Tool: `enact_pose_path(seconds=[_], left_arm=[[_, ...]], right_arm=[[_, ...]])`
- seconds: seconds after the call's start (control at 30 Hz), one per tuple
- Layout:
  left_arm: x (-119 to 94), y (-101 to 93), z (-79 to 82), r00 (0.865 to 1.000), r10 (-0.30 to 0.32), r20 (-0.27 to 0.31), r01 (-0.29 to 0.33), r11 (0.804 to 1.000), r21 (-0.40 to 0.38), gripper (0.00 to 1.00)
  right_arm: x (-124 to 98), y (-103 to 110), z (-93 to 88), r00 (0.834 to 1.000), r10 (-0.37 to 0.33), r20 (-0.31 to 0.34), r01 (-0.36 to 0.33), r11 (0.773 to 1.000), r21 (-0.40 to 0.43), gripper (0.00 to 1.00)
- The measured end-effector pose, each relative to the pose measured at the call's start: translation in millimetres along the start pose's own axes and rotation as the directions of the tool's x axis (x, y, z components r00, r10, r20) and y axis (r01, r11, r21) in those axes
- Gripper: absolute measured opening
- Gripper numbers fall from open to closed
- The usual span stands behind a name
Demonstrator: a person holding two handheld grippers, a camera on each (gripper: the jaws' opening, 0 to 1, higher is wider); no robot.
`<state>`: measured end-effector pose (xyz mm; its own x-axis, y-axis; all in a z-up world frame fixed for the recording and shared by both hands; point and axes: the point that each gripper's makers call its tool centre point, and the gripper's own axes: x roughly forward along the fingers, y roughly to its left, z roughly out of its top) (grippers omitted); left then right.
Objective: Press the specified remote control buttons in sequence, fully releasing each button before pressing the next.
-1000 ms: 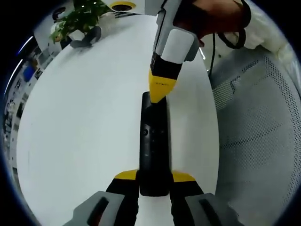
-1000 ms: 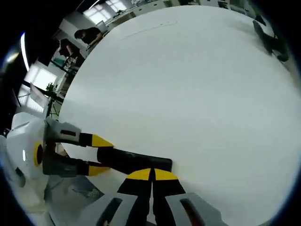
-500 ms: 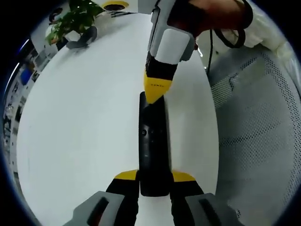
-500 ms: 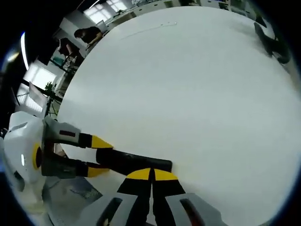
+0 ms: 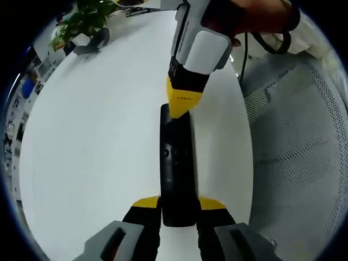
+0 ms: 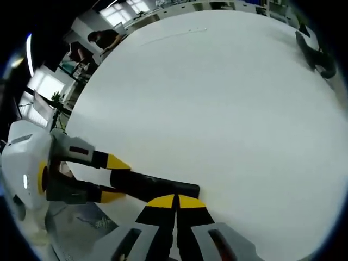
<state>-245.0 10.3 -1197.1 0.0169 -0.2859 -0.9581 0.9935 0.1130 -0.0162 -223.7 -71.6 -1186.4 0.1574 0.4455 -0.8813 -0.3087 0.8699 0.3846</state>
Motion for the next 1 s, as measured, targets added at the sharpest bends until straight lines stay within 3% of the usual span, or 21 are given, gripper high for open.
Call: enact_pose_path(seconds=[0.2, 0.3, 0.4, 0.73, 1.0], left_arm=[[0, -0.1, -0.2, 1.0, 0.0, 0.004, 0.0, 1.0, -0.006, 0.23], [0, 0.1, -0.2, 1.0, 0.0, 0.005, 0.0, 1.0, -0.01, 0.23], [0, -0.2, -0.6, 1.0, 0.001, 0.009, -0.001, 1.0, -0.014, 0.23], [-1, -0.9, -0.2, 1.0, -0.002, 0.022, 0.002, 1.0, -0.012, 0.23], [-1, -0.8, 0.0, 0.999, -0.008, 0.042, 0.008, 1.0, 0.009, 0.23]], right_arm=[[0, 3, 0.3, 1.0, -0.028, 0.004, 0.028, 0.998, -0.052, 0.0], [2, 11, 1.9, 1.0, 0.017, 0.011, -0.017, 0.999, -0.042, 0.0], [5, 12, 0.2, 1.0, 0.006, -0.002, -0.006, 0.998, -0.067, 0.0], [5, 12, -0.2, 1.0, 0.01, 0.0, -0.01, 0.998, -0.065, 0.0], [6, 10, 1.0, 0.999, 0.044, 0.001, -0.044, 0.999, -0.014, 0.0]])
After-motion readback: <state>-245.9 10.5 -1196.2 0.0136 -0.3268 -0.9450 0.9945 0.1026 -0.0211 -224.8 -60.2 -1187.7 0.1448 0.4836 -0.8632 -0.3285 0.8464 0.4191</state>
